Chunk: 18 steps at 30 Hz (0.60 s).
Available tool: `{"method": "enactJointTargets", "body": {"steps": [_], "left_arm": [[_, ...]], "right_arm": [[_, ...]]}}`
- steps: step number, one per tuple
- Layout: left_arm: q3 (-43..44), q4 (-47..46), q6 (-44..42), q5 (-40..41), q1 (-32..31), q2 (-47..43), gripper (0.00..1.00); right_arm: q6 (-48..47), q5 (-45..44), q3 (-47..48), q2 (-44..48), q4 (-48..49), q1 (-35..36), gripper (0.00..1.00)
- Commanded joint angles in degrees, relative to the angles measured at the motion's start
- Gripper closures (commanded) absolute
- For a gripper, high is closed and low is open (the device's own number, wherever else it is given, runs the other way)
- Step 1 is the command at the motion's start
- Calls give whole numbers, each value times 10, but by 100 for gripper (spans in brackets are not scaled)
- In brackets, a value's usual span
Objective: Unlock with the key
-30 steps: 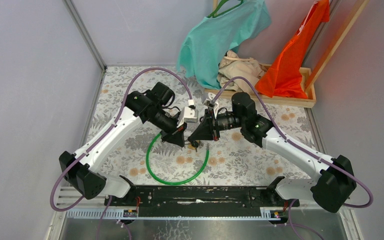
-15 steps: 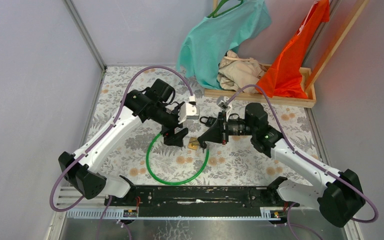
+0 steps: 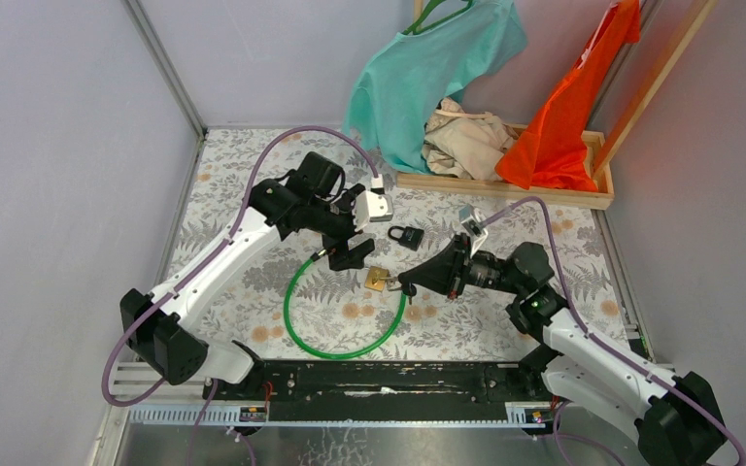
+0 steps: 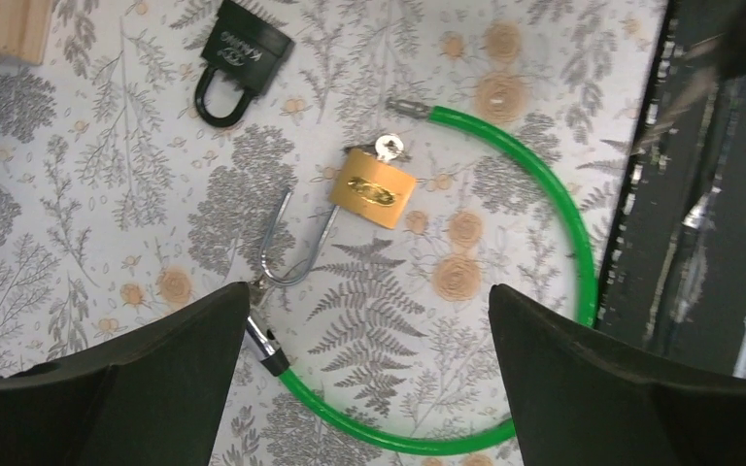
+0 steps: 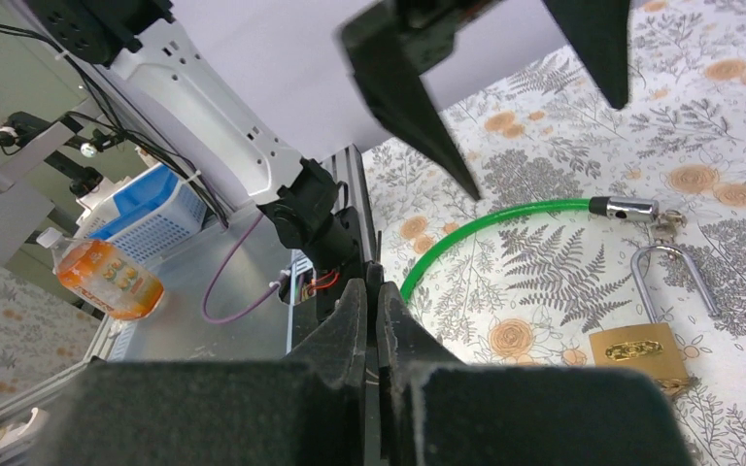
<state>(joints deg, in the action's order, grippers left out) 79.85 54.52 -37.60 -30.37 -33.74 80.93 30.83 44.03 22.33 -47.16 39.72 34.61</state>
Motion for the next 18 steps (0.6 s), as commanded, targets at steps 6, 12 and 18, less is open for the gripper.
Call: {"method": "enactJointTargets", "body": {"steps": [6,12,18], "left_arm": [[30,-129,-38,16,40,146,0],[131,-73,-92,-52,40,264,0],[153,-105,-103,-74,40,322,0]], "right_arm": [[47,-15,-33,105,79,-2,100],[81,0,-36,142,94,-2,100],[103,-2,-29,165,71,-2,100]]}}
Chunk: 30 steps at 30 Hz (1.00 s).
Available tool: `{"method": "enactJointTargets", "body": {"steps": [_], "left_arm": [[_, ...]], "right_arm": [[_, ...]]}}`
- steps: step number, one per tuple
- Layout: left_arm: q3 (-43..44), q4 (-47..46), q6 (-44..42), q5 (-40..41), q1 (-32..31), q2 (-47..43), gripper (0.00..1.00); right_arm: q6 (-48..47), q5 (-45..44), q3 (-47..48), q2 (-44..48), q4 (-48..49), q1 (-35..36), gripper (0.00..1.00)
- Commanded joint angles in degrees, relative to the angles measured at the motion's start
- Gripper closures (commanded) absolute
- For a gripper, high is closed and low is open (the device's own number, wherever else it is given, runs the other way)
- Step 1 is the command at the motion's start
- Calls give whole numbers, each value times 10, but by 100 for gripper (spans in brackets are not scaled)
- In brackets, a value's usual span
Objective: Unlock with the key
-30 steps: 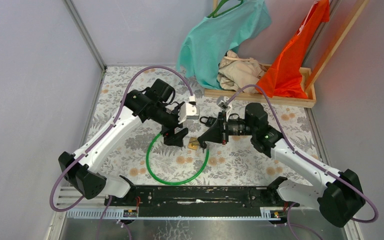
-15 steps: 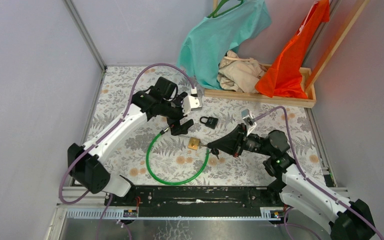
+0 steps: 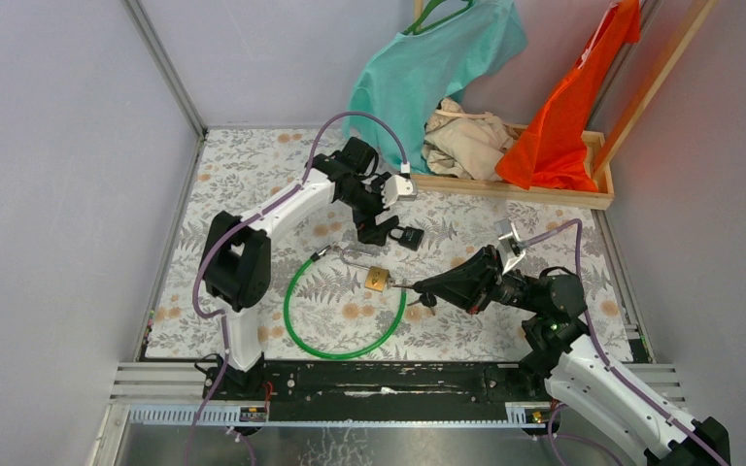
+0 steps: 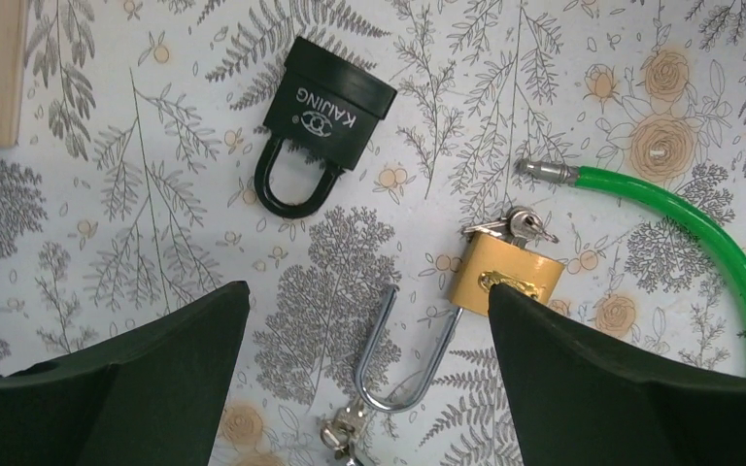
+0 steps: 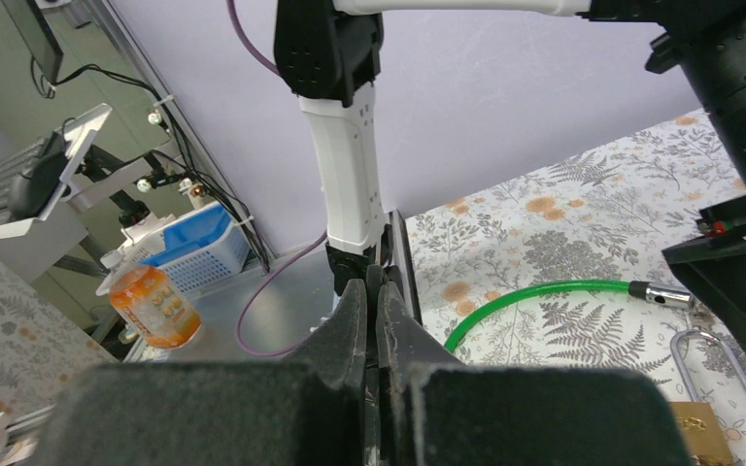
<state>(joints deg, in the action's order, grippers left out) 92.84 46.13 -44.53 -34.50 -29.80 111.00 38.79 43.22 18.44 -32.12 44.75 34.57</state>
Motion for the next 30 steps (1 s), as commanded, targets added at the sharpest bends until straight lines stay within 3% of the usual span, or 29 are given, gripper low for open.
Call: {"method": "enactJointTargets", "body": {"steps": [1,5,9,15,20,30], "left_arm": [[30,-23,-45,-30,1,35,0],[48,-34,-108,-32,1,80,0],[51,-53,-167,-55,1,106,0],[96,-70,-203,-62,-2,160,0],[103,-66,-248,-58,-10,181,0],[137,-70,-241,-54,-41,222,0]], "right_arm": [[22,4,16,18,2,-2,100],[-3,-17,66,39,-151,-2,100],[-76,-50,174,60,-409,-2,100],[-96,-49,278,37,-588,-2,100],[-108,-71,296,49,-607,-2,100],[-99,-108,276,86,-593,-1,100]]}}
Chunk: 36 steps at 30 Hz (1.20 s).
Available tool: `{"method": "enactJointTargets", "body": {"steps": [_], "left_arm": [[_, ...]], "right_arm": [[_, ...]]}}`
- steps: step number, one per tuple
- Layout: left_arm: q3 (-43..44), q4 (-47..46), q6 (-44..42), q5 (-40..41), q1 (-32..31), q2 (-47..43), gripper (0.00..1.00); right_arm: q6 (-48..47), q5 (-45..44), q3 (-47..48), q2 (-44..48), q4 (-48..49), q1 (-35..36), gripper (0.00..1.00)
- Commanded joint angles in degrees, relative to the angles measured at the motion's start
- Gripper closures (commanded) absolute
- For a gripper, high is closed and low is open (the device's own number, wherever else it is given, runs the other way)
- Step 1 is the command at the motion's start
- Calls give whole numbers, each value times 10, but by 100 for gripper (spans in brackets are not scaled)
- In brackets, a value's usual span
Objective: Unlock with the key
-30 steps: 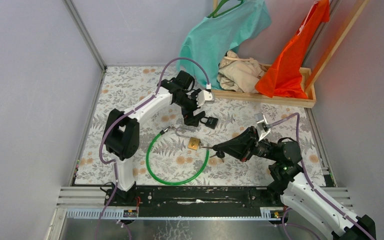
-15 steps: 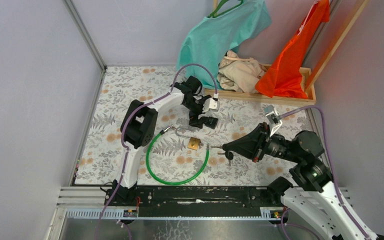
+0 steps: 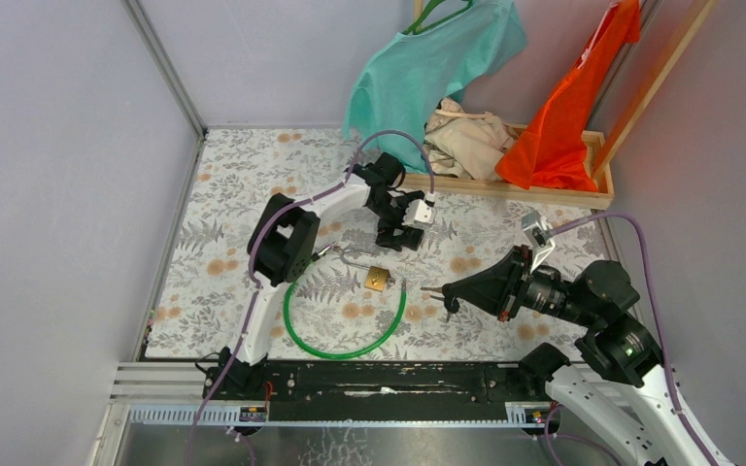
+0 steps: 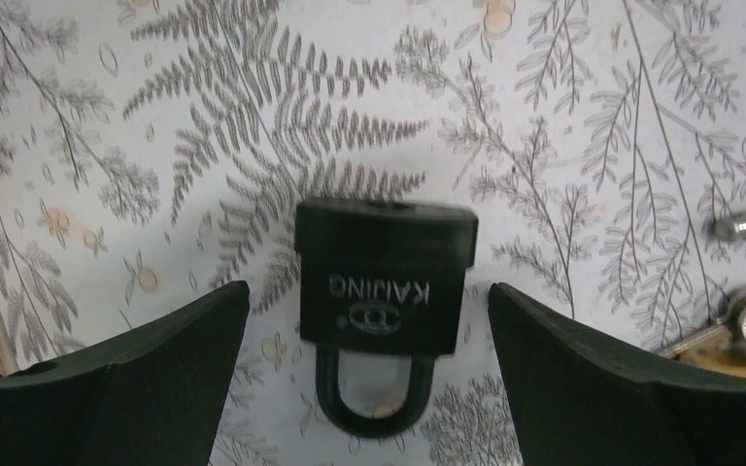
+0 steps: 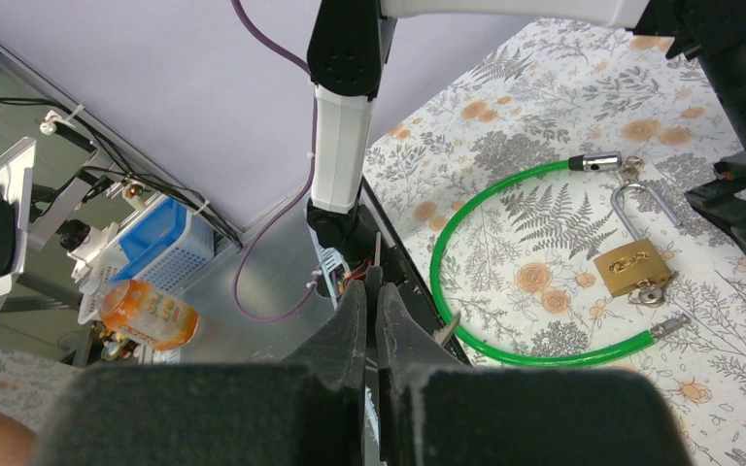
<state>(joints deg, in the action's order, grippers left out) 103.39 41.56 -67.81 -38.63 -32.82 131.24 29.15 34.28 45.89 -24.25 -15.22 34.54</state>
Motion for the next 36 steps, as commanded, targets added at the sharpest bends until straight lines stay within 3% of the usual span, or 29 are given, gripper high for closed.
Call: {"method": "enactJointTargets", "body": {"steps": [1,13,19,21,23,27,32,36], "left_arm": [[34,-24,-9,-9,-13,23,1],[5,8,-38,35,-19,6,34],[-40,8,-29,56,-20,-65,63],[-54,4,-18,59,-17,-109,75],[-69,6,-11,69,-10,-163,80],[-64,96,-42,91,17,-282,100],[-64,173,-77,90,24,-429,100],[-169,150,-181,20,12,-595,100]], "right_arm": [[-1,-21,0,10,9,-2,100],[0,-41,-5,26,20,-2,100],[-7,-42,16,19,16,-1,100],[-7,-44,18,20,20,-2,100],[-6,-56,23,19,20,-2,100],[-10,-69,34,13,26,-2,100],[-22,-68,27,-5,47,-1,100],[-30,-56,14,-21,81,-2,100]]}}
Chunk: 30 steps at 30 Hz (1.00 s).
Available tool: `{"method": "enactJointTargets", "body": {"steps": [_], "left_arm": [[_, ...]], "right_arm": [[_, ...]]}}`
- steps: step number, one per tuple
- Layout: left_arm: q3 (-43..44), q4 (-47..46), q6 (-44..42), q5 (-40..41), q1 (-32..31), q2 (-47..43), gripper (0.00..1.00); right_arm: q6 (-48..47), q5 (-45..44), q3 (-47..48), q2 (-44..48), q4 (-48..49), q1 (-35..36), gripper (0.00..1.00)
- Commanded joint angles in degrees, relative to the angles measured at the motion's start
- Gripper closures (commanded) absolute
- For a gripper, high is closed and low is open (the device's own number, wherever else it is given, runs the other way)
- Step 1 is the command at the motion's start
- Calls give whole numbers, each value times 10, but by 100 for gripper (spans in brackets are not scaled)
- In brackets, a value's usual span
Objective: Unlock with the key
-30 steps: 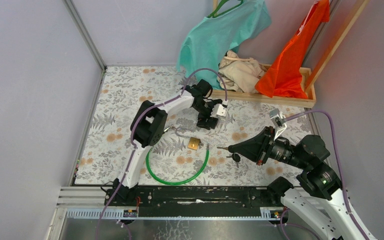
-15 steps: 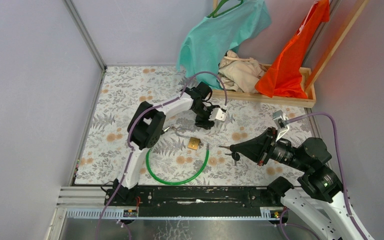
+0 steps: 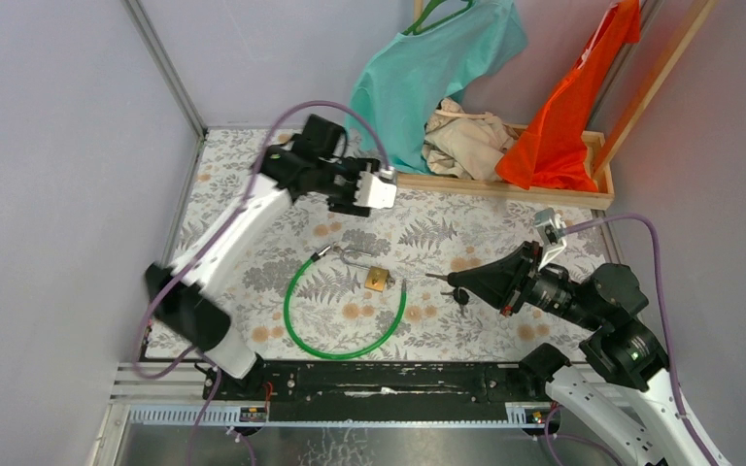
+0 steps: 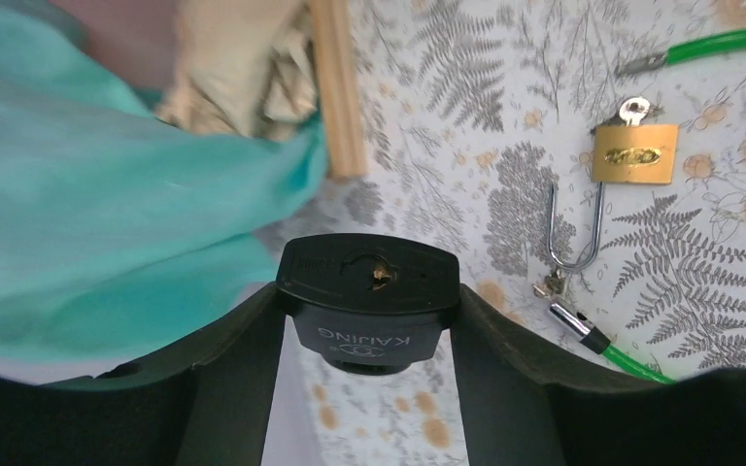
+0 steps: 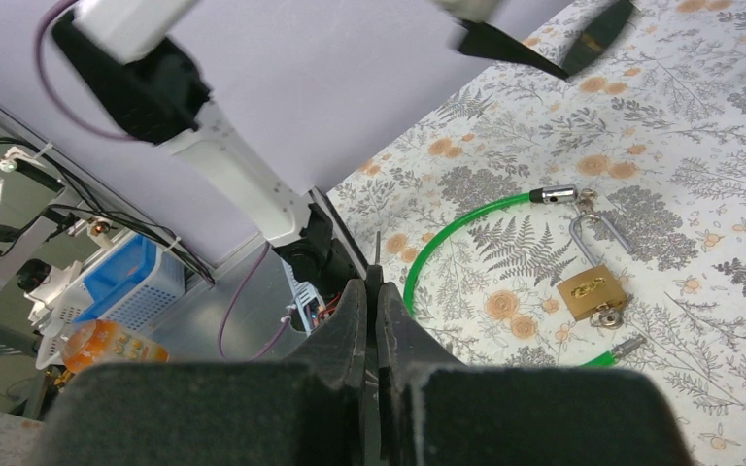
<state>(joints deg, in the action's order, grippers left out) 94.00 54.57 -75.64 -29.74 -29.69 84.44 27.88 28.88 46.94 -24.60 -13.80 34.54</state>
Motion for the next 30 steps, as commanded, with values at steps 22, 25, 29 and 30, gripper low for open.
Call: {"method": "enactJointTargets", "body": {"steps": [22,25,29,30], "left_arm": [[-302,-17,17,143,-119,-225,100],[-350,-34,79,195,-119,-185,100],[-379,-54,190,257,-117,-98,100],[-381,-57,204,269,-117,-74,100]], "right_arm": [[-79,-7,-19,-37,110,-2,100],[-85,-12,-10,-38,93,-2,100],[-85,-14,-4,-42,81,-2,100],[-85,-15,-3,-41,80,-2,100]]}}
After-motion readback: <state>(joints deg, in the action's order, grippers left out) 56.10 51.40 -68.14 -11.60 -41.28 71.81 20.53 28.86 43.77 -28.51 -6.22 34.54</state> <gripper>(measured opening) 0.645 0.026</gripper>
